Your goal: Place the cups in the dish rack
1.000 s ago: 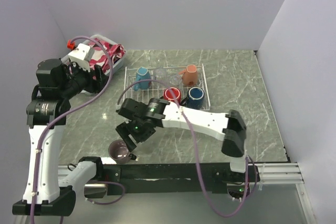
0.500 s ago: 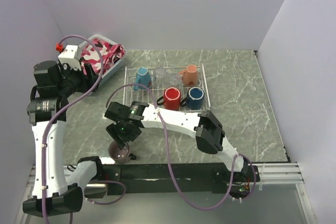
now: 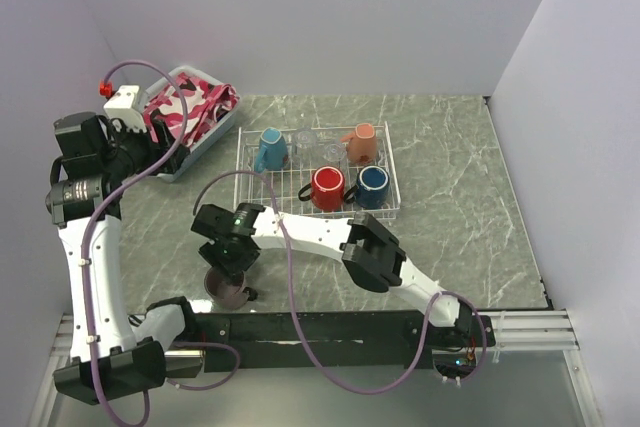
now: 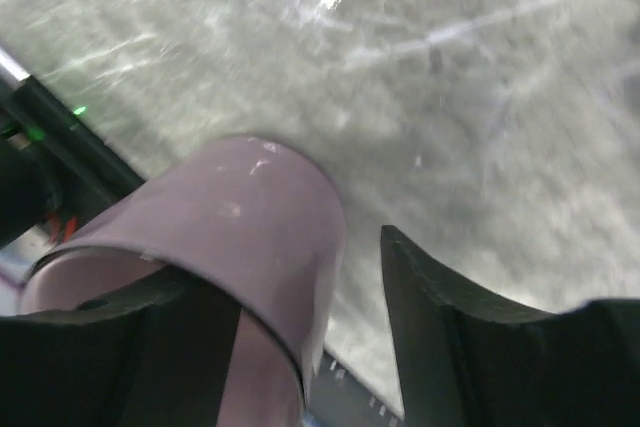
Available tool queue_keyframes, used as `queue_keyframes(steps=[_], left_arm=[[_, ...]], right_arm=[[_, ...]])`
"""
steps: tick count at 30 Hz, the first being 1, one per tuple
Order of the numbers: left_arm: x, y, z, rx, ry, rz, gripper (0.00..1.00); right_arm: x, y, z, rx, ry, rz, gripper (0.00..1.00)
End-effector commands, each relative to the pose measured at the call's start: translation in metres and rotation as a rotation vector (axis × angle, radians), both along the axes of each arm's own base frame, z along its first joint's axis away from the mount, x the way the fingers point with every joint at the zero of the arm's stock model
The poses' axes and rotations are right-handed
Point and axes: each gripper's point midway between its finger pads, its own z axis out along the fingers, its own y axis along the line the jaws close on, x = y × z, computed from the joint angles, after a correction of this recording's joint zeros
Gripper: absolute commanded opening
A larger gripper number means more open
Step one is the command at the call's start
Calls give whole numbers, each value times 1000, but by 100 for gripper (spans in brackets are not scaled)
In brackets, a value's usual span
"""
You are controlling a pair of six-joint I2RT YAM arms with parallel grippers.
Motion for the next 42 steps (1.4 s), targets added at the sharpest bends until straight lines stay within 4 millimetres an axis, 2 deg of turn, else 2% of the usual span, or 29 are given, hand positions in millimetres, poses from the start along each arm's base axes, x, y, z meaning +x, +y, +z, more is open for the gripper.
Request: queue_keyframes(steps=[1, 4, 5, 7, 10, 12, 13, 14, 15, 16, 18, 19, 20, 21, 22, 23, 24, 25, 26, 27, 28, 29, 30, 31, 33, 37, 38, 40, 42], left_arm=[[-7, -5, 25, 29, -70, -52, 66], [-9, -5, 32, 21, -76, -64, 66], [-9, -7, 35, 16, -80, -70, 66], [-8, -9, 42, 3, -95, -77, 67], [-4, -11, 54, -9, -123, -94, 66], [-3, -17, 63, -66, -125, -100, 67], [-1, -19, 74, -73, -147, -112, 67], [-1, -25, 82, -105, -153, -133, 68], [-2, -27, 101, -107, -196, -145, 69], [3, -29, 107, -126, -197, -157, 70], [0, -41, 139, -185, -253, -216, 77], [4, -45, 144, -218, -250, -248, 84], [0, -56, 159, -275, -269, -316, 97], [-3, -62, 170, -308, -278, -360, 99], [2, -66, 174, -346, -272, -394, 100], [0, -72, 179, -446, -225, -417, 97], [-4, -80, 187, -463, -251, -517, 96], [-2, -84, 187, -504, -229, -556, 96], [-7, -92, 186, -583, -164, -592, 97], [-13, -106, 180, -583, -146, -691, 96], [-16, -115, 173, -597, -105, -734, 96], [-20, -124, 165, -573, -97, -790, 96], [-29, -143, 160, -565, -71, -865, 96], [-30, -152, 144, -596, 22, -866, 96], [-33, -171, 129, -568, 41, -952, 96], [-25, -186, 104, -612, 167, -997, 96], [-23, -189, 98, -587, 158, -1016, 96], [-22, -198, 96, -569, 173, -1052, 96], [-25, -202, 98, -564, 177, -1075, 97]], right_arm=[[17, 12, -1, 29, -72, 19, 58], [14, 7, -9, 11, -56, 17, 35], [14, 6, -7, 16, -54, 10, 18], [11, -2, -8, 1, -49, 2, 3], [12, -12, 8, 9, -69, -17, 0], [16, -21, 35, 28, -93, -44, 0], [21, -26, 63, 72, -110, -65, 0], [23, -33, 74, 85, -100, -93, 0], [25, -37, 91, 119, -97, -110, 0], [35, -48, 131, 199, -110, -149, 0], [39, -64, 165, 283, -79, -199, 0], [54, -86, 207, 377, -102, -257, 0], [56, -98, 222, 424, -78, -278, 0], [63, -112, 239, 470, -83, -310, 0], [62, -134, 274, 560, -97, -331, 0], [81, -155, 285, 618, -69, -389, 0], [85, -168, 300, 671, -65, -408, 0], [86, -183, 330, 773, -88, -428, 0], [110, -207, 333, 804, -105, -508, 0], [103, -210, 344, 869, -61, -471, 0], [107, -216, 369, 979, -78, -476, 0], [119, -227, 365, 1007, -62, -509, 0], [118, -227, 371, 1051, -29, -488, 0], [125, -226, 383, 1121, -17, -486, 0], [141, -228, 386, 1168, 6, -502, 0], [178, -210, 400, 1312, 93, -473, 0], [184, -207, 410, 1340, 94, -458, 0], [206, -197, 408, 1370, 135, -466, 0], [215, -193, 419, 1409, 139, -450, 0]])
